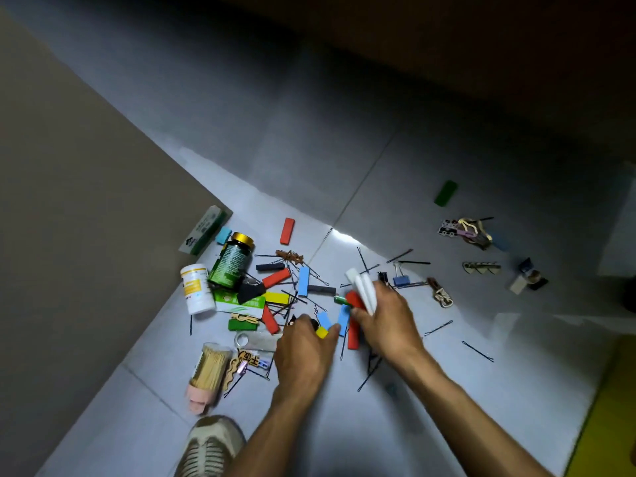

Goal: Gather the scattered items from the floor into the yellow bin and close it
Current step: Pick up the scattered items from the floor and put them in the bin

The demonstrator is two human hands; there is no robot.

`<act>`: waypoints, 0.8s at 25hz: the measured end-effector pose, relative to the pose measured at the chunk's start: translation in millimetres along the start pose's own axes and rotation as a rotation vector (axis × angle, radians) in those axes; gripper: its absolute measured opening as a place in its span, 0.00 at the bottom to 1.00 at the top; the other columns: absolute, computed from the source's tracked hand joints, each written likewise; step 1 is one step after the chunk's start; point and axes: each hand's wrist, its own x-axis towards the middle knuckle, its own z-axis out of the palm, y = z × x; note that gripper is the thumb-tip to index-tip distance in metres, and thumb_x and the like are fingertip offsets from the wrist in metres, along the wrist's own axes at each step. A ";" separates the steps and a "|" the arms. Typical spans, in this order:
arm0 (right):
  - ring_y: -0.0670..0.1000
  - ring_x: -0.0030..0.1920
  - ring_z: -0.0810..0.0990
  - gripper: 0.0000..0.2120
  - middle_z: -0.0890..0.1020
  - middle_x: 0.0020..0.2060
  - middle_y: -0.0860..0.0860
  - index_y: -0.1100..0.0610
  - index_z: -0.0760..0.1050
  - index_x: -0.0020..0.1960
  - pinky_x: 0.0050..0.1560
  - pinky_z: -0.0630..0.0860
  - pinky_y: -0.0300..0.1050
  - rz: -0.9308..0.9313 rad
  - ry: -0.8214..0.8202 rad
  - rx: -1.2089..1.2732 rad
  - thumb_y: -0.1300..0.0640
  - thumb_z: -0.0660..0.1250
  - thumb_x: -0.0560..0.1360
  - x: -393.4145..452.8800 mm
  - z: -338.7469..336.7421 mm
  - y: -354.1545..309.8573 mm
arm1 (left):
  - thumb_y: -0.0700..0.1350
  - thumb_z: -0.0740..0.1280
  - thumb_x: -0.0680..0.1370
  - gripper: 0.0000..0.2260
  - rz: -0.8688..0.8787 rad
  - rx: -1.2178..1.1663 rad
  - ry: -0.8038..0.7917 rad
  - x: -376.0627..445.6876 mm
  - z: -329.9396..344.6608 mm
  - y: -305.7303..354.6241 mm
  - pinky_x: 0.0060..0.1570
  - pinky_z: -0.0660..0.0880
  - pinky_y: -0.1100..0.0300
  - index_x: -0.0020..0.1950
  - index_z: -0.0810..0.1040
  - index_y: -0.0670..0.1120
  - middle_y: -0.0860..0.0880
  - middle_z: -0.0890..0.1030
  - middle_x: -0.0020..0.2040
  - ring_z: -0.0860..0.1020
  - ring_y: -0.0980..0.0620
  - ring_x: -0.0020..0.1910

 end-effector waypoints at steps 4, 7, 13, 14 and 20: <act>0.55 0.50 0.81 0.12 0.82 0.51 0.54 0.56 0.78 0.58 0.49 0.77 0.44 0.123 0.000 -0.087 0.56 0.71 0.75 -7.7 25.5 1.0 | 0.53 0.71 0.74 0.14 0.038 -0.107 -0.056 12.9 0.1 4.8 0.34 0.69 0.57 0.34 0.74 0.45 0.49 0.76 0.32 0.79 0.44 0.38; 0.58 0.52 0.79 0.12 0.79 0.53 0.56 0.59 0.76 0.58 0.50 0.77 0.49 0.111 0.111 -0.207 0.59 0.69 0.75 -13.3 33.2 -0.6 | 0.45 0.69 0.73 0.16 0.004 -0.183 -0.062 15.6 1.0 7.3 0.30 0.65 0.57 0.28 0.67 0.46 0.51 0.70 0.26 0.73 0.44 0.32; 0.54 0.50 0.79 0.13 0.80 0.50 0.51 0.56 0.77 0.58 0.46 0.73 0.42 0.146 0.228 -0.020 0.50 0.69 0.77 -28.4 22.0 17.4 | 0.65 0.63 0.75 0.21 0.122 -0.040 0.063 8.9 13.0 11.0 0.39 0.72 0.56 0.48 0.77 0.46 0.47 0.81 0.44 0.79 0.45 0.45; 0.53 0.48 0.79 0.13 0.81 0.49 0.51 0.56 0.77 0.57 0.43 0.71 0.41 0.151 0.236 -0.013 0.49 0.69 0.76 -31.4 21.6 21.1 | 0.66 0.65 0.74 0.23 0.133 -0.025 0.064 8.0 15.4 12.3 0.40 0.72 0.56 0.50 0.77 0.46 0.47 0.81 0.45 0.79 0.45 0.46; 0.55 0.35 0.81 0.05 0.83 0.37 0.58 0.61 0.78 0.48 0.37 0.79 0.46 0.495 0.116 0.857 0.62 0.73 0.74 -29.8 13.8 40.7 | 0.64 0.69 0.69 0.21 0.122 -0.069 -0.069 14.8 14.4 19.8 0.42 0.79 0.55 0.50 0.74 0.49 0.50 0.81 0.43 0.80 0.48 0.41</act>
